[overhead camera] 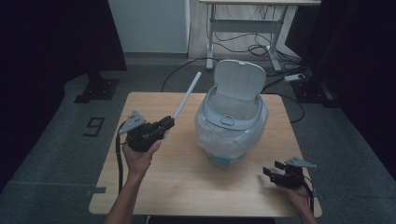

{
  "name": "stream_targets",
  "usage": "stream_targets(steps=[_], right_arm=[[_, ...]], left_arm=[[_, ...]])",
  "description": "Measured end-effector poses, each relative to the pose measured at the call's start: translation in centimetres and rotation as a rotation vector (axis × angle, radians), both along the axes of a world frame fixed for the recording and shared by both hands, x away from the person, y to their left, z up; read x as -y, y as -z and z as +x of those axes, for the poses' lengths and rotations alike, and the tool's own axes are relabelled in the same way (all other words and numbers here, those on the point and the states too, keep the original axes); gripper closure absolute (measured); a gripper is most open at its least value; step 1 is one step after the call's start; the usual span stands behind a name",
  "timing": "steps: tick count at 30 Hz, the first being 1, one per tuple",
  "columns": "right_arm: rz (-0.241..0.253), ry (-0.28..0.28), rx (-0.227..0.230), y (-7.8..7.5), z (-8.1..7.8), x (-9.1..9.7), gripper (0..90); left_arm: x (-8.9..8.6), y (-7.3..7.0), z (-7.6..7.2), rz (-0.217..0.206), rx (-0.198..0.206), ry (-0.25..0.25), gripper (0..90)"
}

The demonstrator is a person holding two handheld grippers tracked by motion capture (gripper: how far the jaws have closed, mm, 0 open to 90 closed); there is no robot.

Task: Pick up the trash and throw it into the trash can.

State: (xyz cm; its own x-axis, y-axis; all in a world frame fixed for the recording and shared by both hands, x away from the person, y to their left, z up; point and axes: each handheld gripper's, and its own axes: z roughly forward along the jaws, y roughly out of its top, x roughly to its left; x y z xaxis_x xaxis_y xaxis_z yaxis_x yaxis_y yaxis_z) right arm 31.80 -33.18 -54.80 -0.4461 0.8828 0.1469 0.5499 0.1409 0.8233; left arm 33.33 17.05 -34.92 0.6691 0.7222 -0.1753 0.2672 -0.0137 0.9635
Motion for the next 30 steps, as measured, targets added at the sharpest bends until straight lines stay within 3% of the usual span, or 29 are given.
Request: stream_targets(steps=[6,10,15,30], right_arm=[[-0.002,-0.001,-0.002,0.0,0.0,-0.1,32.2],[0.038,0.001,-0.017,0.1,0.2,0.1,32.2],[0.052,0.013,-0.023,0.2,0.2,0.4,32.3],[0.025,0.014,-0.036,0.4,0.4,0.0,32.3]], left_arm=[[-0.1,-1.5,0.2,-0.004,0.016,-0.001,79.7],[-0.1,-2.5,0.4,-0.013,0.022,0.009,79.8],[0.4,-3.5,1.0,-0.02,0.024,0.018,79.8],[2.7,-5.9,2.8,0.033,0.057,0.03,79.7]])
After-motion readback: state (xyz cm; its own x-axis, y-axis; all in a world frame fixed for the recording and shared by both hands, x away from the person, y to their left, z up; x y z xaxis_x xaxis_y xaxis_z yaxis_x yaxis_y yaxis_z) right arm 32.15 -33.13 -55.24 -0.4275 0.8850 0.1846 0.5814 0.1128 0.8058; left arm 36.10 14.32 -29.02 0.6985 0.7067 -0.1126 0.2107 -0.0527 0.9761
